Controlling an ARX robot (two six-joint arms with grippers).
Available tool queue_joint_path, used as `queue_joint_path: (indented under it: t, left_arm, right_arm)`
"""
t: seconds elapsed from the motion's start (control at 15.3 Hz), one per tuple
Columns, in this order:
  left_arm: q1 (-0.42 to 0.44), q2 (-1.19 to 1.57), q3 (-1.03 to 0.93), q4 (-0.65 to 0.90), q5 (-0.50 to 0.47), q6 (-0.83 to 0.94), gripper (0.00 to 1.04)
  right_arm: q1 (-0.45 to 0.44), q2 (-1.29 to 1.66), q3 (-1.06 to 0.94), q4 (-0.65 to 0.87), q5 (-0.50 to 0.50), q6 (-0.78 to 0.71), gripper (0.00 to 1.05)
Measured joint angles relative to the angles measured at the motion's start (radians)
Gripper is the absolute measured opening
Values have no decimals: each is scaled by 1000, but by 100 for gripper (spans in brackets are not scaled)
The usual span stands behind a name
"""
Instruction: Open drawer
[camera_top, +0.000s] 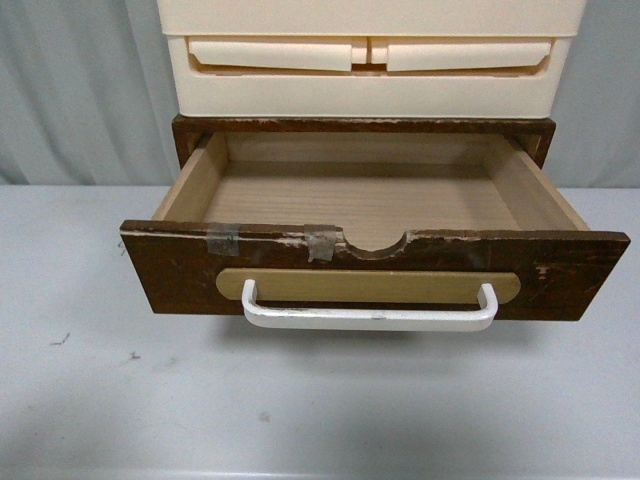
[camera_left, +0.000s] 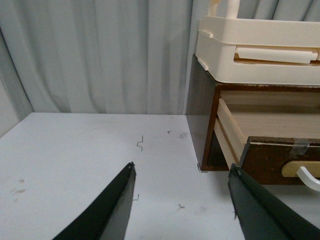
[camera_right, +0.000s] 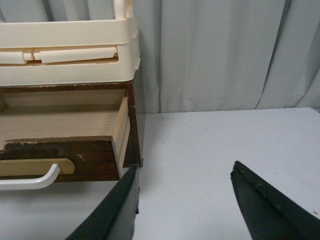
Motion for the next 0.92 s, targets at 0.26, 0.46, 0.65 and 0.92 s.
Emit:
queue_joint_path:
  t: [0.26,0.46,0.65,0.92]
  left_arm:
    - [0,0,0,0,0,0,99]
    - [0,0,0,0,0,1,98]
    - [0,0,0,0,0,0,98]
    - [0,0,0,0,0,0,98]
  right_arm:
    - [0,0,0,0,0,0,100]
    - [0,0,0,0,0,0,98]
    - [0,0,0,0,0,0,98]
    - [0,0,0,0,0,0,98]
